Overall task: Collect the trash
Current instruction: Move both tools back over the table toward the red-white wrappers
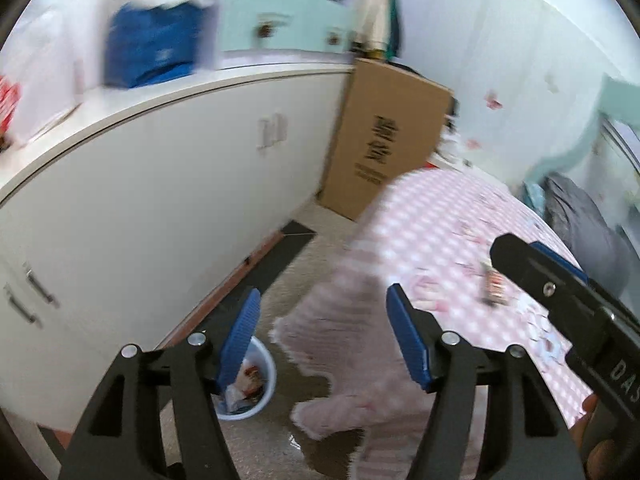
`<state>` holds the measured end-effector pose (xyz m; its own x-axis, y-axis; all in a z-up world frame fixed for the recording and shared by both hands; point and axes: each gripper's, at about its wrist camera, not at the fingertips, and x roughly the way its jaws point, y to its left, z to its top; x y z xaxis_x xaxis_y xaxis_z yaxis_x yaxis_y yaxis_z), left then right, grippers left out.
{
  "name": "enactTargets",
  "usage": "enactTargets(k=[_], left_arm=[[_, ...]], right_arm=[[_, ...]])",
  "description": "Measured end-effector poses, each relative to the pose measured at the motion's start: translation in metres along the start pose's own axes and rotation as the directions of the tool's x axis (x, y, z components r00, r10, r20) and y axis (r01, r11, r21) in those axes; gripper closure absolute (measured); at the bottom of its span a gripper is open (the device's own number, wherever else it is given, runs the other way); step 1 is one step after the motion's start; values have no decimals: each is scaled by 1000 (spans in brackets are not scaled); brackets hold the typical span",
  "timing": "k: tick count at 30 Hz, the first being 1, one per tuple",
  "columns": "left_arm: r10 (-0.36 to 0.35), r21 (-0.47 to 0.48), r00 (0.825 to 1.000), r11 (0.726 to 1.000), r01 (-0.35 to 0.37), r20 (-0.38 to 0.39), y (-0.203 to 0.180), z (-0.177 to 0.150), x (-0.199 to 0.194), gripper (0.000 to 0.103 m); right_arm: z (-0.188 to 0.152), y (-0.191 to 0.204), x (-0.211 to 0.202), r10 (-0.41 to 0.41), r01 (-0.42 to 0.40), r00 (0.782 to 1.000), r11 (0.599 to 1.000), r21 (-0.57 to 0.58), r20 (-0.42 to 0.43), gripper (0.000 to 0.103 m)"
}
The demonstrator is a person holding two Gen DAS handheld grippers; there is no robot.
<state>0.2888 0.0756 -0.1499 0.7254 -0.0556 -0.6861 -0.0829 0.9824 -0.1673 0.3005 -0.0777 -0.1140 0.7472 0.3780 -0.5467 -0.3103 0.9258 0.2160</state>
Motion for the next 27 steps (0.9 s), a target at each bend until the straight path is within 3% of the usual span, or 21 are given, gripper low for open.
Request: enactTargets(k=[7, 12, 19, 23, 27], left_arm=[[-115, 191, 991, 973, 127, -72, -106, -10, 30, 39], [-104, 285, 987, 949, 136, -123, -155, -18, 59, 39], [-46, 369, 987, 924, 101, -156, -184, -19, 95, 39], [-40, 375, 982, 921, 107, -183, -190, -19, 110, 47], [-39, 369, 982, 923, 106, -184, -191, -20, 117, 48]], right_arm=[[-8, -100, -42, -148, 143, 988, 982, 122, 36, 44], [-23, -154, -51, -199, 193, 980, 961, 199, 8, 43], [-40, -190, -48, -197, 200, 980, 949, 244, -34, 43], [-46, -202, -46, -191, 197, 980, 944, 265, -46, 42], [-48, -211, -43, -183, 191, 982, 941, 280, -55, 42]])
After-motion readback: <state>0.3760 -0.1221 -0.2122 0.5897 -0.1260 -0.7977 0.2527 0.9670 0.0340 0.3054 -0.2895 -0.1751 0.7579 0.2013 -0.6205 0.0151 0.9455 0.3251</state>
